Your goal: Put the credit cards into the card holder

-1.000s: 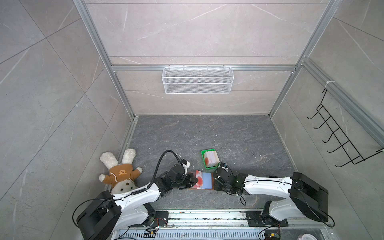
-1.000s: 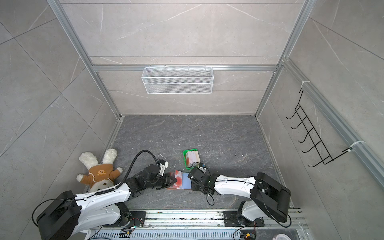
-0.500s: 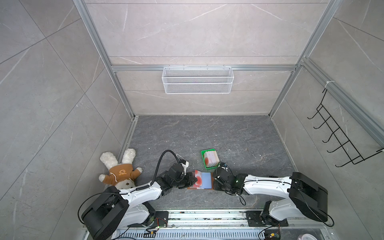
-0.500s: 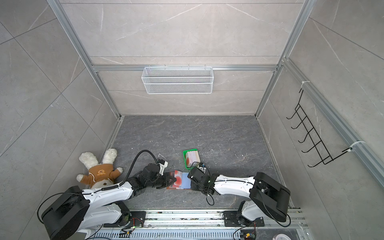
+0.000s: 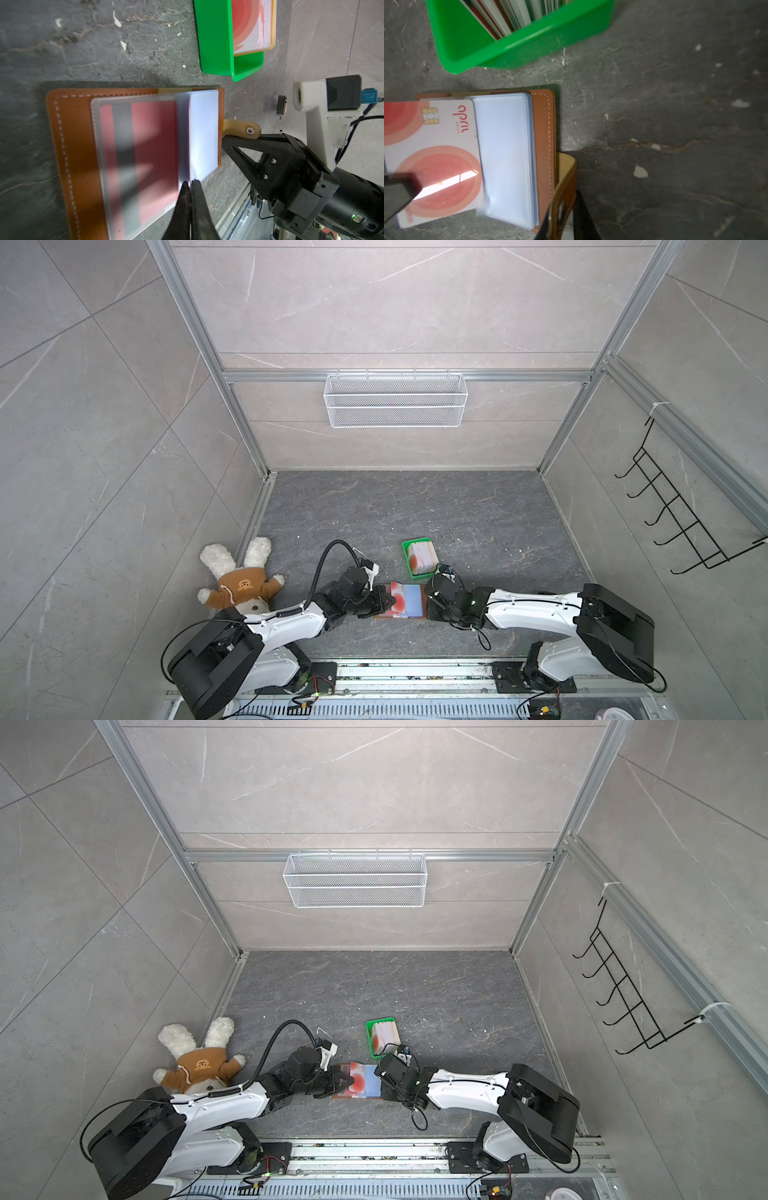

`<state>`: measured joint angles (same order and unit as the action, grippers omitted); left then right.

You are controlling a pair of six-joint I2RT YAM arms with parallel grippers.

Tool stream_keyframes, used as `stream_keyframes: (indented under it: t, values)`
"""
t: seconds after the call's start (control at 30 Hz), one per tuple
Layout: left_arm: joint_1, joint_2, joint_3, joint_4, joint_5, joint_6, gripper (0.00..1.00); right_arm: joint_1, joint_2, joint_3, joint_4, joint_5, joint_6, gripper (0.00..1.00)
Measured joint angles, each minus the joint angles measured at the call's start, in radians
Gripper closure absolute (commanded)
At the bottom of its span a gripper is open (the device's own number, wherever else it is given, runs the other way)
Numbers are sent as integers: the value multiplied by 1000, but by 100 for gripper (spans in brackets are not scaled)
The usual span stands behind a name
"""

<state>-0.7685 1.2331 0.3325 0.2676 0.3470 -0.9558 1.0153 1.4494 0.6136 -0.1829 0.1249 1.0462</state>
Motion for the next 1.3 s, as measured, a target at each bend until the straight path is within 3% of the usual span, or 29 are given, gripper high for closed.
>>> stream_keyframes:
  t: [0.43, 1.3]
  values:
    - [47, -48, -2, -40, 3, 11, 100, 0, 0, 0, 1, 2, 0, 84]
    - [52, 38, -21, 62, 55, 6, 100, 0, 0, 0, 0, 3, 0, 84]
